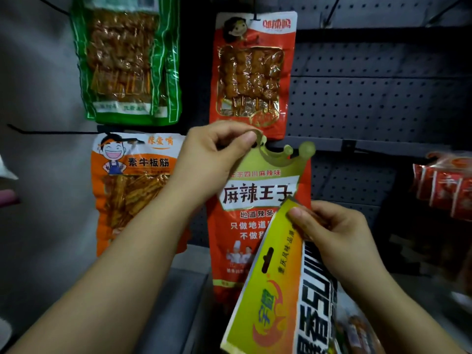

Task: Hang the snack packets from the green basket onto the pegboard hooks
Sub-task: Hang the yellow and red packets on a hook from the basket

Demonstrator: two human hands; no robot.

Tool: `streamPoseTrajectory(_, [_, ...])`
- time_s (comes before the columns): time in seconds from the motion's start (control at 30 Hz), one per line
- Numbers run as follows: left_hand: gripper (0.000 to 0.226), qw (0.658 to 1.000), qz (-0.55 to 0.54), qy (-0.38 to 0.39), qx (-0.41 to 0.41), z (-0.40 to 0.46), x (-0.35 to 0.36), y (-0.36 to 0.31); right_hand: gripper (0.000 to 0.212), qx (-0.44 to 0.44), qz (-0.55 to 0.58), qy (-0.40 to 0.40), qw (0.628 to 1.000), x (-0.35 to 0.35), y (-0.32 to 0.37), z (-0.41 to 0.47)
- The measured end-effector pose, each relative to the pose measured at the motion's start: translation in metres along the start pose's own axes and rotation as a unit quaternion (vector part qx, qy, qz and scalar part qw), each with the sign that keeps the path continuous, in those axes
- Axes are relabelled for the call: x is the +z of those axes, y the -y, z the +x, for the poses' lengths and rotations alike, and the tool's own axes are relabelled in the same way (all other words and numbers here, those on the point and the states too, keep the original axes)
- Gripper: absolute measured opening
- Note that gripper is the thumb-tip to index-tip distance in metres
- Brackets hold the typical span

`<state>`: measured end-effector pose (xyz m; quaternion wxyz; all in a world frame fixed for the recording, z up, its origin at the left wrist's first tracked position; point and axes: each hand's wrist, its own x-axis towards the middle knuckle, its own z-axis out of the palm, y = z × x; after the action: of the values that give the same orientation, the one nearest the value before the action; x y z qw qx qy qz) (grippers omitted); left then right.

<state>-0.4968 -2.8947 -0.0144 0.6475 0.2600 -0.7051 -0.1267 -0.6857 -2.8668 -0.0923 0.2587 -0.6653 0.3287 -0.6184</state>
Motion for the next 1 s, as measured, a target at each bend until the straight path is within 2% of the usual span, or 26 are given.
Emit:
streamPoseTrajectory(0.33, [0.020, 0.991, -0.037, 0.056, -0.120, 0.013, 0.006, 0.016, 0.015, 0.054, 0.005, -0.039, 0.998, 0.001, -0.008, 0.001])
streamPoseTrajectory(0.47, [0.014, 0.991, -0.045, 0.021, -0.126, 0.008, 0.009, 0.040, 0.014, 0.088, -0.019, -0.066, 0.994, 0.003, -0.016, 0.010])
streamPoseTrajectory(0.63, [0.063, 0.966, -0.090, 0.031, -0.239, -0.007, 0.009, 0.084, 0.021, 0.128, -0.032, -0.085, 0.988, 0.008, -0.029, 0.032])
streamPoseTrajectory(0.7, [0.070, 0.957, -0.092, 0.040, -0.272, -0.008, 0.012, 0.100, 0.021, 0.139, -0.030, -0.098, 0.985, 0.011, -0.037, 0.044])
streamPoseTrajectory(0.77, [0.056, 0.949, -0.104, 0.054, -0.292, -0.006, 0.017, 0.116, 0.020, 0.153, -0.025, -0.111, 0.982, 0.013, -0.047, 0.055])
streamPoseTrajectory(0.87, [0.020, 0.947, -0.093, 0.063, -0.301, -0.001, 0.026, 0.136, 0.017, 0.177, -0.027, -0.127, 0.976, 0.015, -0.063, 0.072])
streamPoseTrajectory(1.0, [0.016, 0.949, -0.075, 0.029, -0.306, 0.013, 0.037, 0.152, 0.018, 0.196, -0.051, -0.139, 0.969, 0.016, -0.079, 0.092])
